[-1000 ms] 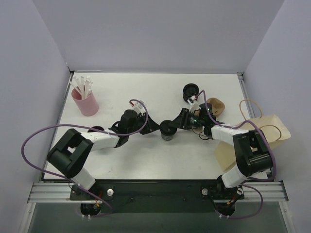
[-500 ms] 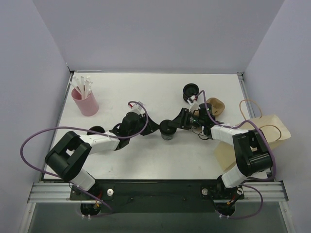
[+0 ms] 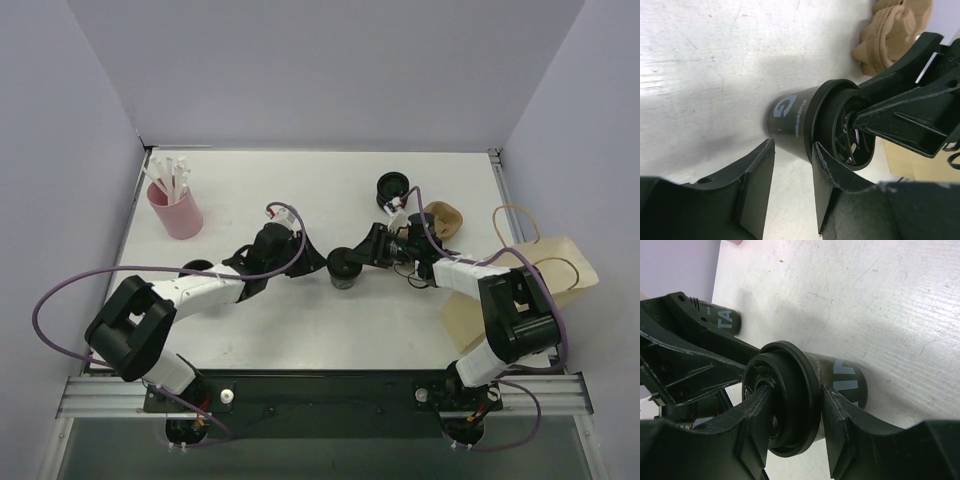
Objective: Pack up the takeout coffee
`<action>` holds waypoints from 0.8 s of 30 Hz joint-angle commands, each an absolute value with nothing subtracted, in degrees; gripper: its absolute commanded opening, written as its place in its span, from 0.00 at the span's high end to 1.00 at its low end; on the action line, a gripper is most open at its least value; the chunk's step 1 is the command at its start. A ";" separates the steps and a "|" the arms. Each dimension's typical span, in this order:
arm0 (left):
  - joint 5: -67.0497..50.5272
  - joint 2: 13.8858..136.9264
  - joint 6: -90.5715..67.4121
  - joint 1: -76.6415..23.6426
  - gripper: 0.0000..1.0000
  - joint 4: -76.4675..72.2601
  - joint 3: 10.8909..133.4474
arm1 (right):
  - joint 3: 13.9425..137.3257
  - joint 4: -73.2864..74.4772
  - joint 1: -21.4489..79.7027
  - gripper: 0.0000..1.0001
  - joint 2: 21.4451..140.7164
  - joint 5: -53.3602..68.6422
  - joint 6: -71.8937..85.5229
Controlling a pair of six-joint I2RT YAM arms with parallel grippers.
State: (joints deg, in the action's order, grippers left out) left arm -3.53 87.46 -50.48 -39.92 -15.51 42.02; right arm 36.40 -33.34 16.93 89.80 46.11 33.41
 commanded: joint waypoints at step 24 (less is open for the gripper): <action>-10.72 68.30 -25.14 -31.73 0.29 28.03 56.96 | 56.42 7.20 16.61 0.33 83.59 40.96 25.93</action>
